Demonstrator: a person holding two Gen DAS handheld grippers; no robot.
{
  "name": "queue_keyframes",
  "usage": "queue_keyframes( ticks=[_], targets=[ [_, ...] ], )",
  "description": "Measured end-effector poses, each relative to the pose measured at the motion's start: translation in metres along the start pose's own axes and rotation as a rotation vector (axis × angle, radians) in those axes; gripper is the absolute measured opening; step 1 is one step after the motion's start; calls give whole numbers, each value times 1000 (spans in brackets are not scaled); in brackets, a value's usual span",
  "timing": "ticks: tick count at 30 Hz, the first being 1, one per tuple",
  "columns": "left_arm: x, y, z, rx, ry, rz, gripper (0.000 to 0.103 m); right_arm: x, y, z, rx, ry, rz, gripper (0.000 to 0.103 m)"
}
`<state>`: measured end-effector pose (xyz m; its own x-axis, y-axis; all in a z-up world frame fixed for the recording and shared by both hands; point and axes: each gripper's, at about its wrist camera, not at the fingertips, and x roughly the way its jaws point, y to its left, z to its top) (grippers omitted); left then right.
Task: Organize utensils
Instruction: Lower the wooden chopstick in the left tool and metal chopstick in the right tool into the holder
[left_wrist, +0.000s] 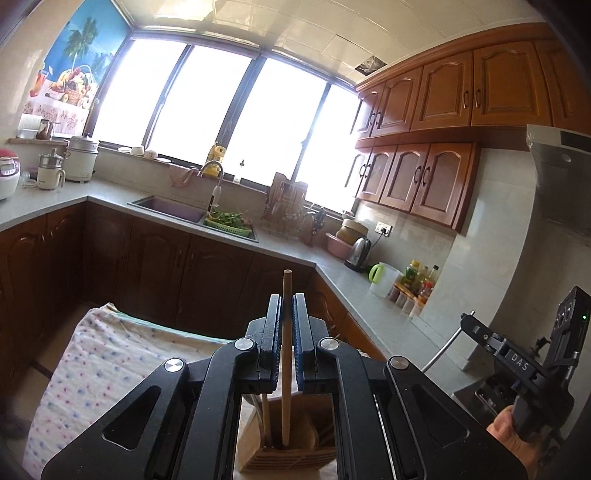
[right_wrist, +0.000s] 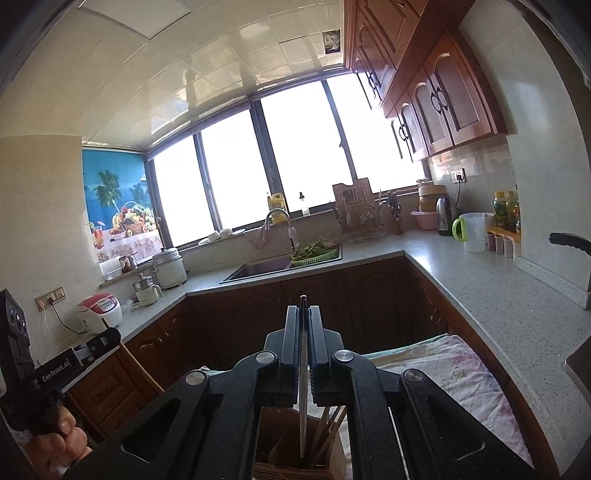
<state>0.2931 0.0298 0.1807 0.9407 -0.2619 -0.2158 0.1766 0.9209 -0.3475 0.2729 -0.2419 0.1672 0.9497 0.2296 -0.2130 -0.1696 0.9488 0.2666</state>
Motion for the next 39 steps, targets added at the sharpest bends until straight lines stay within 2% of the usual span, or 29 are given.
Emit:
queue_keyframes(
  ticks=[5,17,21,39],
  targets=[
    [20,8,-27,-3,42,43,5,13,-9,-23,22,33,-15,4],
    [41,11,-72,5,154,51,5,40,-25,-66,85,163,-24,4],
    [44,8,-79,17,177,53,6,46,-26,-76,94,200,-25,4],
    [44,7,-77,29,186,56,6,48,-36,-79,128,213,-37,4]
  ],
)
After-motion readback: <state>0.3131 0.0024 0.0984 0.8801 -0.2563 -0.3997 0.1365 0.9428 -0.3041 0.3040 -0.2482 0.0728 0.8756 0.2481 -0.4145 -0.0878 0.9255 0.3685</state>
